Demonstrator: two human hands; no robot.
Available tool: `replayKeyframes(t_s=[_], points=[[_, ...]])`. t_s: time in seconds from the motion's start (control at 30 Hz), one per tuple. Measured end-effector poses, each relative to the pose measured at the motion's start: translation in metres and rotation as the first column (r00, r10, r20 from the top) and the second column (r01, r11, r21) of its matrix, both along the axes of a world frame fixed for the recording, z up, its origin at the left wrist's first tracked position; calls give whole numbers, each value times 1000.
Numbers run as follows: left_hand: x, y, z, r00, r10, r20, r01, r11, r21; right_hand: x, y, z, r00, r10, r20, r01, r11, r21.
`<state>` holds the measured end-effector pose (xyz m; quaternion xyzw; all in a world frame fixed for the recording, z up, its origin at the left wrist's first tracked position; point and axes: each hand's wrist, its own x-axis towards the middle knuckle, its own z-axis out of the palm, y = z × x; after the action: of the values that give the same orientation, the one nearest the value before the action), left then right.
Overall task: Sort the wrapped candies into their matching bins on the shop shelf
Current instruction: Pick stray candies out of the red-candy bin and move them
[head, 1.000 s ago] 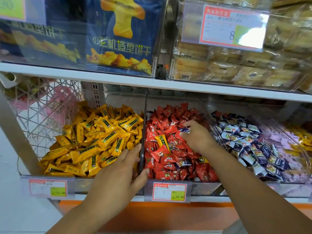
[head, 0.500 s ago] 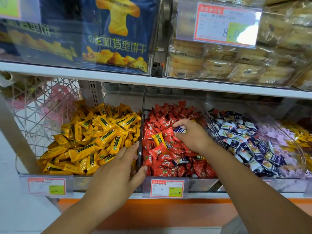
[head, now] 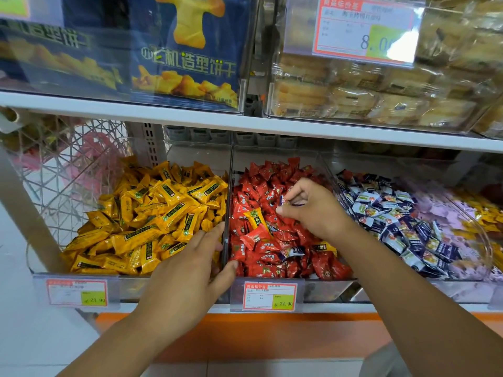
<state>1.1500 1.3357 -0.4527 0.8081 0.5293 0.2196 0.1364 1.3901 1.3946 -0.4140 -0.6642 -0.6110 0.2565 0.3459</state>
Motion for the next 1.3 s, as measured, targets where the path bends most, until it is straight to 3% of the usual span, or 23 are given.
replayKeyframes(t_s=[0.17, 0.23, 0.37, 0.47, 0.57, 0.7, 0.8, 0.83, 0.9, 0.97, 1.0, 1.07, 1.17, 1.3], points=[[2, -1, 2, 1000, 11, -8, -11, 1000, -7, 8, -16, 24, 997, 51, 55, -53, 998, 35], [2, -2, 3, 1000, 11, -3, -11, 1000, -7, 10, -25, 32, 985, 95, 146, -98, 995, 12], [2, -2, 4, 1000, 18, -1, -18, 1000, -9, 15, -49, 46, 843, 356, 403, -242, 921, -306], [3, -1, 2, 1000, 21, 1, -21, 1000, -19, 6, -58, 34, 710, 437, 552, -188, 873, -449], [2, -1, 2, 1000, 11, 11, -11, 1000, -25, -3, -53, 16, 697, 352, 625, -219, 934, -282], [2, -2, 2, 1000, 12, 15, -12, 1000, -22, 9, -58, 33, 852, 182, 491, -188, 981, -36], [2, -1, 2, 1000, 12, 11, -12, 999, -30, 42, -54, 44, 925, -161, 344, 76, 966, 248], [2, -2, 2, 1000, 12, 9, -12, 999, -36, 56, -49, 44, 905, -288, 314, 207, 941, 268], [3, -2, 2, 1000, 17, 13, -16, 999, -37, 79, -43, 40, 803, -436, 406, 396, 900, 181], [3, -2, 2, 1000, 21, 14, -20, 999, -40, 77, -44, 35, 750, -450, 484, 409, 891, 196], [3, -1, 2, 1000, 19, 25, -18, 999, -41, 65, -46, 36, 777, -434, 456, 356, 901, 250], [3, -1, 2, 999, 6, 47, -4, 999, -38, 30, -48, 37, 886, -244, 395, 112, 938, 328], [2, -1, 3, 998, 5, 58, -3, 999, -44, -20, -39, 23, 925, 114, 362, -179, 972, 152], [0, -2, 4, 999, -2, 37, 3, 999, -32, -42, -13, -12, 881, 128, 455, -131, 991, -24]])
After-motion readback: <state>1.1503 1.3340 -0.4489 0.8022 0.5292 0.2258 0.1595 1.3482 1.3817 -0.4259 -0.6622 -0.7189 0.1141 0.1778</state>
